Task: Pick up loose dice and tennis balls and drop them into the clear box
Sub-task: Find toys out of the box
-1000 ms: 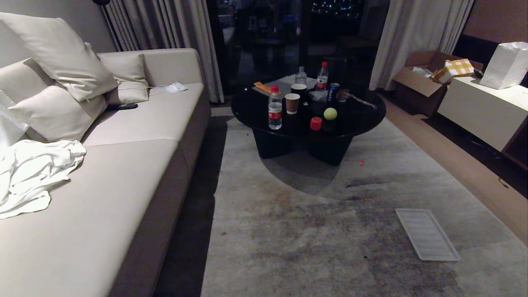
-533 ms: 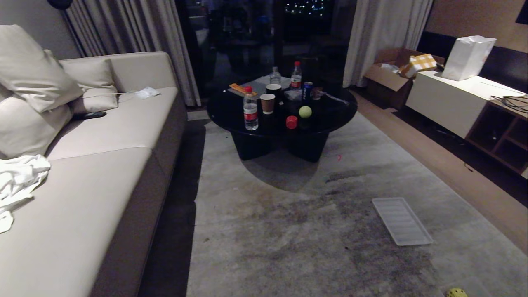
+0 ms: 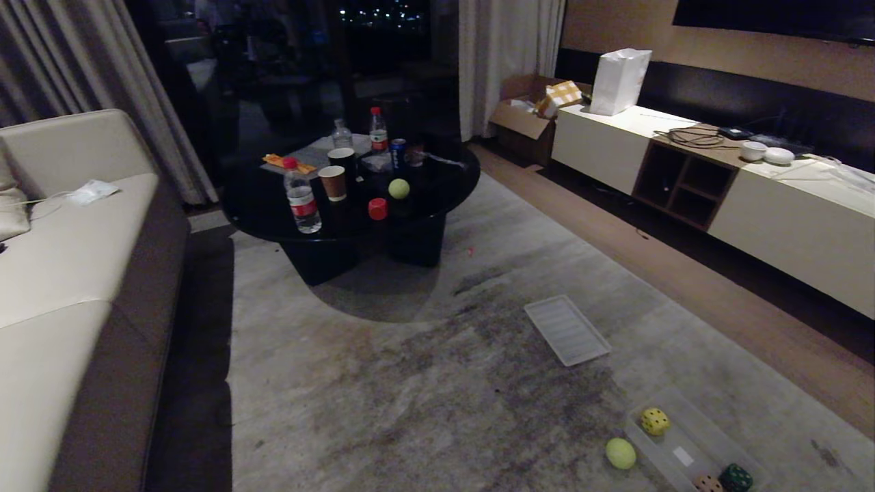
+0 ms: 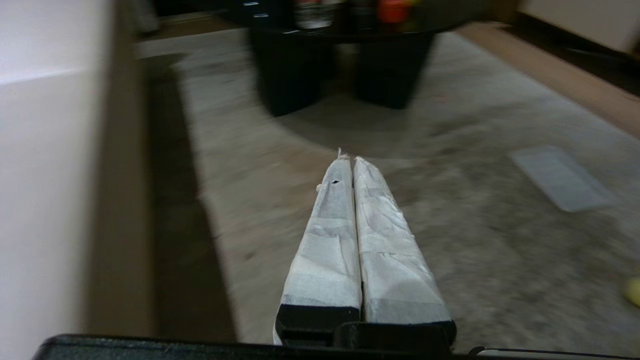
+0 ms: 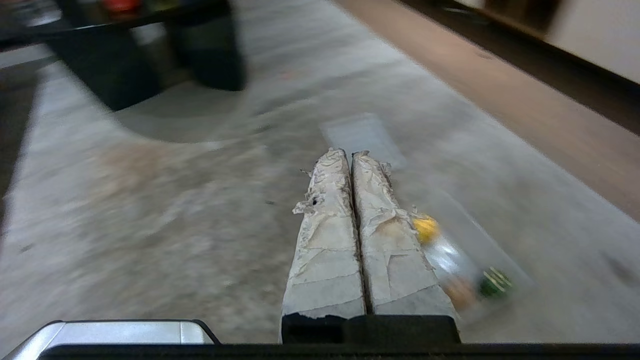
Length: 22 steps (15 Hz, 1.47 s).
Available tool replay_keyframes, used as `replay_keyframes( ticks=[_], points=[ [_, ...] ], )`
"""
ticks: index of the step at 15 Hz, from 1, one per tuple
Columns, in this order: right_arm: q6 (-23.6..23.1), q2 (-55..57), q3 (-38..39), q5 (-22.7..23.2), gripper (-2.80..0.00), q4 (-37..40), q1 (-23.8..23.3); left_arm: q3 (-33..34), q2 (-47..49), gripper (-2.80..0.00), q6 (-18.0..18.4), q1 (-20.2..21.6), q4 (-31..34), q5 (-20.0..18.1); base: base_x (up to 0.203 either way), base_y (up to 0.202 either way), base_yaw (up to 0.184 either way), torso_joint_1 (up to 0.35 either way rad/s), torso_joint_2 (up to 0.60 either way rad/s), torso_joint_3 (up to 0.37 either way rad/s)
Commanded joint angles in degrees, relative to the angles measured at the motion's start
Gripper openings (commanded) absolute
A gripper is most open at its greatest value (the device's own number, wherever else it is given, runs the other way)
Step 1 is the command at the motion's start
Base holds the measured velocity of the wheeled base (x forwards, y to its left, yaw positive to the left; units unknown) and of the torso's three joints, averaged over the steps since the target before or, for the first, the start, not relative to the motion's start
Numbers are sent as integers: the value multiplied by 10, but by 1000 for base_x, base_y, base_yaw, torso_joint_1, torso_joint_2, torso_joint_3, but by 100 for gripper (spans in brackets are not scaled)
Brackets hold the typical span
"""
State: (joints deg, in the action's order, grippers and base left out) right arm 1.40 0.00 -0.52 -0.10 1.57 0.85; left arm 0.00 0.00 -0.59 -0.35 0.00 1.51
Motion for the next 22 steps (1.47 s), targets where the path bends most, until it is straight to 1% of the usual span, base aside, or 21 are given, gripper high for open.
replay_keyframes(
  ticks=[1, 4, 6, 11, 15, 22],
  points=[
    [0, 1, 0, 0, -280, 0, 0, 1, 1, -280, 0, 0, 0, 1, 1, 11, -166, 3, 2, 2],
    [0, 1, 0, 0, -280, 0, 0, 1, 1, -280, 0, 0, 0, 1, 2, 10, -153, 2, 0, 3],
    [-1, 1, 1, 0, -280, 0, 0, 1, 1, -280, 1, 0, 0, 1, -3, 7, -81, 4, 3, 2],
    [-1, 1, 1, 0, -280, 0, 0, 1, 1, -280, 0, 0, 0, 1, 0, 0, 0, 0, 0, 0],
    [-1, 1, 1, 0, -280, 0, 0, 1, 1, -280, -1, 0, 1, 2, -123, 0, -1, 4, 1, 3],
    [0, 1, 1, 0, -280, 0, 0, 1, 1, -280, 2, 0, 0, 1, 0, 0, 0, 0, 0, 0]
  ],
)
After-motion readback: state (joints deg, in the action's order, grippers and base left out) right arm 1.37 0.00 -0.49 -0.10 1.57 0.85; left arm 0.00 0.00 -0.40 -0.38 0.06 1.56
